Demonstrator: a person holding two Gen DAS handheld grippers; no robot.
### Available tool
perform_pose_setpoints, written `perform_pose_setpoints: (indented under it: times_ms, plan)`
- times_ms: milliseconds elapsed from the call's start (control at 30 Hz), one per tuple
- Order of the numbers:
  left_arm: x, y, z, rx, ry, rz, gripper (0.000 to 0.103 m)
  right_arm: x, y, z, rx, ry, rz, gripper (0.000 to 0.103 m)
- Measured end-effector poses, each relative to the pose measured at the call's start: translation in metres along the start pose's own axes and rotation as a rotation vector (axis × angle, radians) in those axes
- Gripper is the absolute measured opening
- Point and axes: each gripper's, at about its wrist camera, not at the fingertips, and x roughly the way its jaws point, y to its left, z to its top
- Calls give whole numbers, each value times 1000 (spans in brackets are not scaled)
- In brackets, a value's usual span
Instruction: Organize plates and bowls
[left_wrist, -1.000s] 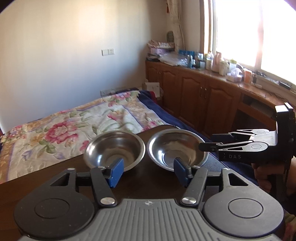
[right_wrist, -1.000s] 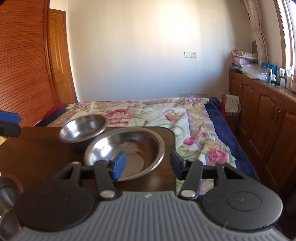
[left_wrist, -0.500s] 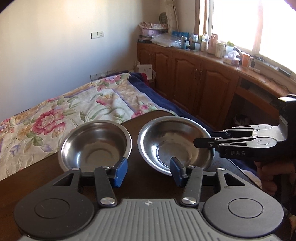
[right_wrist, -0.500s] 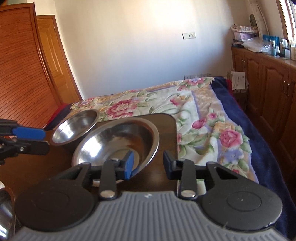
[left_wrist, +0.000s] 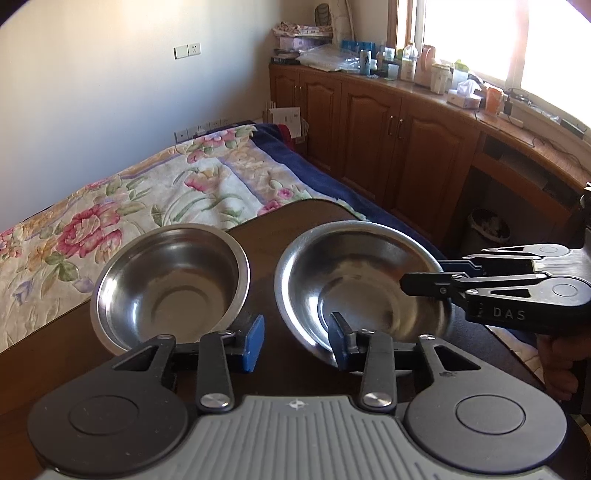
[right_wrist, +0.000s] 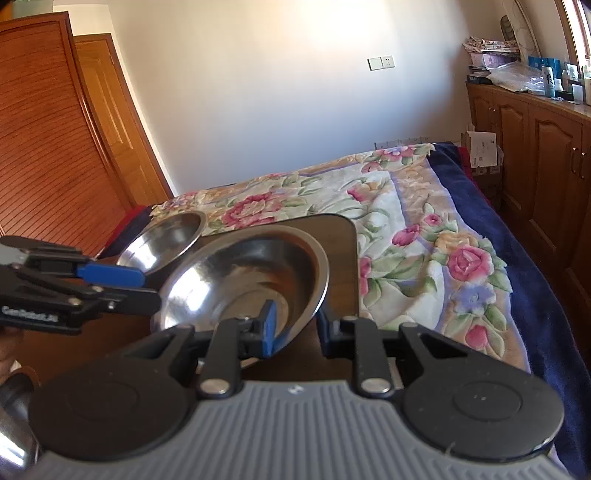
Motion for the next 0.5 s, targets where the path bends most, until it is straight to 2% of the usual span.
perform_pose_setpoints:
  times_ms: [167,367,433,500]
  plan:
    - [7,1,1,0,21,6,36,0,0,-2,1,5,1,21]
    - [12,0,-2,13,47,-5,26,-1,3,-5,2,12,3,18]
    - [12,-2,-3,22,50,-4,20,-1,3,-7,3,14,8,18]
    - [12,-2,-4,26,50,-3,18,-2,5,-8,3,13,8,18]
